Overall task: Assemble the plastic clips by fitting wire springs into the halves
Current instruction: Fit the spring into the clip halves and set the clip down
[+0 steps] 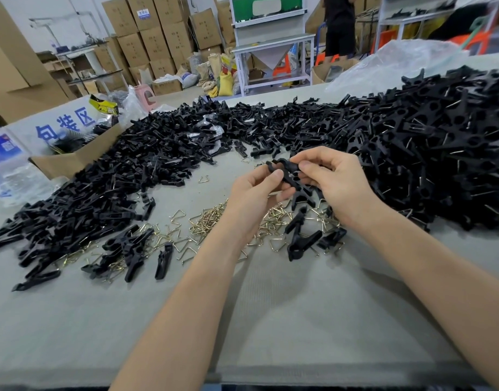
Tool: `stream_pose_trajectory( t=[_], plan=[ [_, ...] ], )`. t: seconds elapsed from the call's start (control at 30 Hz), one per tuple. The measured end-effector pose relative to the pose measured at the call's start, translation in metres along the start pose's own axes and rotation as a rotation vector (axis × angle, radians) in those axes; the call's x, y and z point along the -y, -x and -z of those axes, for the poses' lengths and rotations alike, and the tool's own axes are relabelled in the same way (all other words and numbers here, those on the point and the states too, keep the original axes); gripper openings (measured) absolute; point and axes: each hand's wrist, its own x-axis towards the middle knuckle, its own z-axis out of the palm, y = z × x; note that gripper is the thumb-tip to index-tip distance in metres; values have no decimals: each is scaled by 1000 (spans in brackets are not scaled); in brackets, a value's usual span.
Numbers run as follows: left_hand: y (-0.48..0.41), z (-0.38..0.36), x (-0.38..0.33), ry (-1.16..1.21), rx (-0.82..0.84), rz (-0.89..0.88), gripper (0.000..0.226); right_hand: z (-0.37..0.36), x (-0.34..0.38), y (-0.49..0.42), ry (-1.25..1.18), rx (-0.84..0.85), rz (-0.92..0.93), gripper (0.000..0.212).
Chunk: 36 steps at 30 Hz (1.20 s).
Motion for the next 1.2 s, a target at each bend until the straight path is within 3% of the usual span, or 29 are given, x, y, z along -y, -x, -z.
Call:
stream_pose_trajectory(
  t=[0.47,0.77,0.93,1.1,1.2],
  plan=[
    [0,-1,2,9,27,-6,19,-1,-4,-2,-94,-49,-36,28],
    [0,1,3,-38,69,-35,19,1,-3,-1,-66,37,-56,33],
    [0,8,4,-69,106,-65,34,5,1,-3,-65,88,-102,27],
    [1,8,2,-120,93,-56,24,8,4,-5,-26,101,-162,27],
    [0,6,1,-127,37,-86,22,7,6,-5,-50,13,-173,26]
  ],
)
